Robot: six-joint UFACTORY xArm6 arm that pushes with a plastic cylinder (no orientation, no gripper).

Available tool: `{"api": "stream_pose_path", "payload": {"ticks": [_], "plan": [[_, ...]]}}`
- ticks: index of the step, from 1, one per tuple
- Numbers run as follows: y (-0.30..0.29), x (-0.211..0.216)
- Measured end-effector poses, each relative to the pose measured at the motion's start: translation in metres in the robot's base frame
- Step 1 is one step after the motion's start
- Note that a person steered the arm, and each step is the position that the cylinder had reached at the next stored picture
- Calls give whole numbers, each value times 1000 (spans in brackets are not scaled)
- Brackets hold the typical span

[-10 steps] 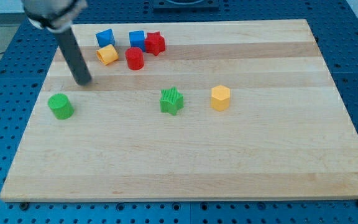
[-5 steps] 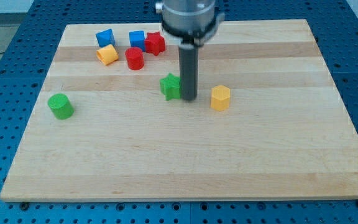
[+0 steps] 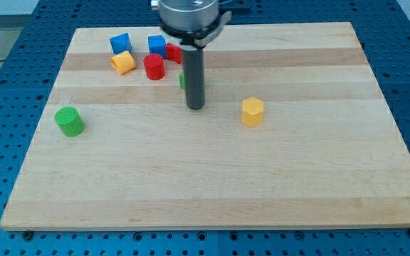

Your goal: Move the green star to the top center of the board

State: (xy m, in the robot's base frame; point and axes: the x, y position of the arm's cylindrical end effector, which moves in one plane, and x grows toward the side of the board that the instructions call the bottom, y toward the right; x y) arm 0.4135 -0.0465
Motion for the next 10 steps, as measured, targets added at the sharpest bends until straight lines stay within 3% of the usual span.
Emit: {"api": "stream_pose_path", "payload": {"ticks": [1, 2, 3, 4, 5, 7, 8, 9, 10], "plan": [[2, -32], [55, -52], [63, -81], [57, -3], [-9, -31], [43, -79], [20, -167], [4, -206], [34, -178]]}}
